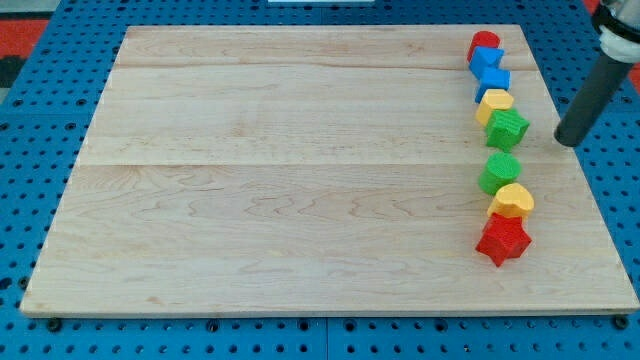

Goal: Push the green star at the center of the board

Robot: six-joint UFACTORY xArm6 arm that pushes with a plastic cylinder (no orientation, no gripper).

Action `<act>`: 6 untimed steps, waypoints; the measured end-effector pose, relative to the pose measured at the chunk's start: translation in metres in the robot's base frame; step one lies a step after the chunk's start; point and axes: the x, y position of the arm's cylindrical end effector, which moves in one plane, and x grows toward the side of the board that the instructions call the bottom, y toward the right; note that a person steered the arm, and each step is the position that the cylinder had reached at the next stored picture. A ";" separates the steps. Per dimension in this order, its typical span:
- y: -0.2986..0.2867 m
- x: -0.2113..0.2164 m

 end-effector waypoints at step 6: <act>-0.066 0.029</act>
